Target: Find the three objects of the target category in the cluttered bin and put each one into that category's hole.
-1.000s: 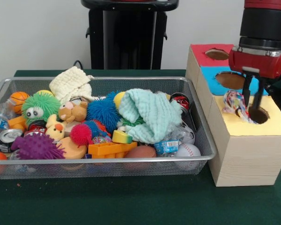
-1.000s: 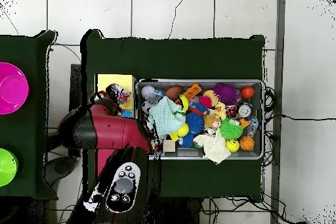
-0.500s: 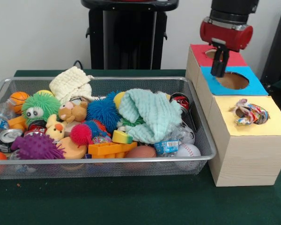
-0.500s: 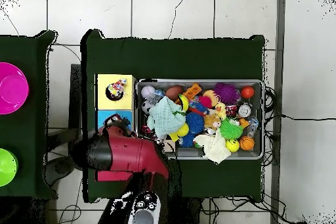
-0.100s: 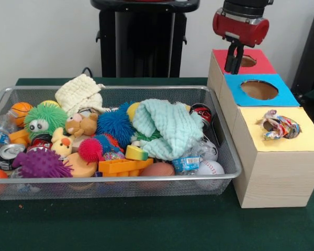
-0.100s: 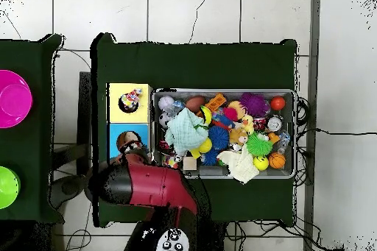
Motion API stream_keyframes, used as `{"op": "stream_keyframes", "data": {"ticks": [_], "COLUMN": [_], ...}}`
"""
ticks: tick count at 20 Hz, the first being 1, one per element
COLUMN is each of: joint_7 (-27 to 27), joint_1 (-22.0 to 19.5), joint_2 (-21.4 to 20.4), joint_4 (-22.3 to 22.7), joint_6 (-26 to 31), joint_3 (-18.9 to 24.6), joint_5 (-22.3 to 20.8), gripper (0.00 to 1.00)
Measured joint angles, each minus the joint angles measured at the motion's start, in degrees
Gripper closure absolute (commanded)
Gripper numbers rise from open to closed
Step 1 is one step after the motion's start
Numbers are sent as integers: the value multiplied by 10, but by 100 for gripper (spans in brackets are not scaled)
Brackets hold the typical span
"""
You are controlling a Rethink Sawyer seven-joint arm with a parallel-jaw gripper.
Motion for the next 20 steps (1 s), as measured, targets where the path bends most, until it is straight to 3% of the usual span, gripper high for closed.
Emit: {"op": "stream_keyframes", "data": {"ticks": [11,15,18,19,20], "joint_7": [0,0,-1,-1,-1], "joint_1": [-1,-1,-41,-54,-62], "joint_2": [21,16,-1,-7,-10], "joint_4": [11,12,22,25,27], "joint_6": [-32,-32,-32,-32,-32], "joint_3": [25,22,26,27,29], "joint_5": [-8,-71,-139,-162,-171], "gripper": [100,100,100,0,0]}}
